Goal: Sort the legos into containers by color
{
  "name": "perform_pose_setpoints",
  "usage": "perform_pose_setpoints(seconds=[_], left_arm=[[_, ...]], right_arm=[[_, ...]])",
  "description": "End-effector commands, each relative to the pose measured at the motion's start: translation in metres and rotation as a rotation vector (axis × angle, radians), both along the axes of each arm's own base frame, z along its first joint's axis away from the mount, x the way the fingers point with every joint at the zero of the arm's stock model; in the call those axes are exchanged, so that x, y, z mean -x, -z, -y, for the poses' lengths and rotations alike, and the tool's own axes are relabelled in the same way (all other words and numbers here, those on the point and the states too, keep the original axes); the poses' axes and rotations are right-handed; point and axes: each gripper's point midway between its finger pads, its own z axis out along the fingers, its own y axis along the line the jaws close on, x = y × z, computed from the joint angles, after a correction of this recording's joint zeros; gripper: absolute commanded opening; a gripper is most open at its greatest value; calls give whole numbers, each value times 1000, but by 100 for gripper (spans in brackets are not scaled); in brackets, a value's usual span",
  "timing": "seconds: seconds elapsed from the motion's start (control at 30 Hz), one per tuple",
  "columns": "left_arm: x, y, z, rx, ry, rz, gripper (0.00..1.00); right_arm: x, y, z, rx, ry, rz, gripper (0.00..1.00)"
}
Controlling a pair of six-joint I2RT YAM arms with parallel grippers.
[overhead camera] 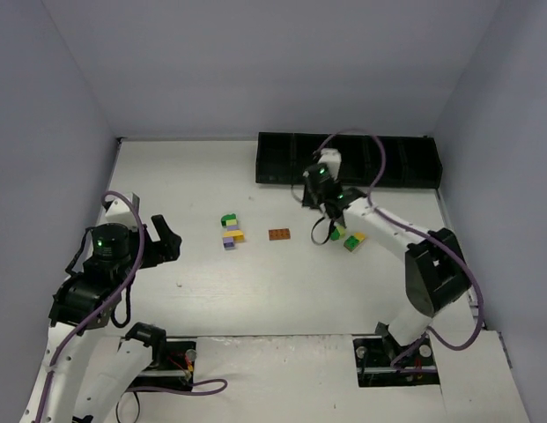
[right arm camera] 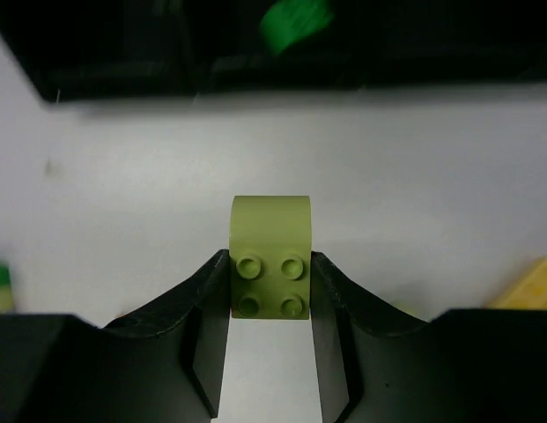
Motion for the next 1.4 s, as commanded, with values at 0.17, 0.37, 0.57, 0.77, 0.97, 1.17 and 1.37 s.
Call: perform_pose_setpoints(seconds=[0.17, 0.37, 0.57, 0.77, 0.97, 1.17, 1.37], left_arm=[[-14, 4, 8, 52, -13, 27, 81], [-18, 17, 12, 68, -17, -11, 81], [-22, 22, 10, 59, -38, -33, 81], [-27, 21, 10, 48, -43, -43, 81], [-29, 21, 9, 39, -40, -37, 81], [-30, 11, 7, 10, -23, -4, 81], [-32, 9, 6, -16, -9, 15, 81]], right_arm=[[-113, -102, 119, 5, 188, 259, 0], [-169, -64, 148, 39, 141, 201, 2], [-210, -51, 148, 65, 87, 211, 10], [-230, -59, 146, 81, 21, 248, 46], [-220, -70, 136, 97, -81, 260, 65], [-165, -88, 90, 50, -389, 282, 67], [-82, -79, 16, 120, -738, 291, 71]])
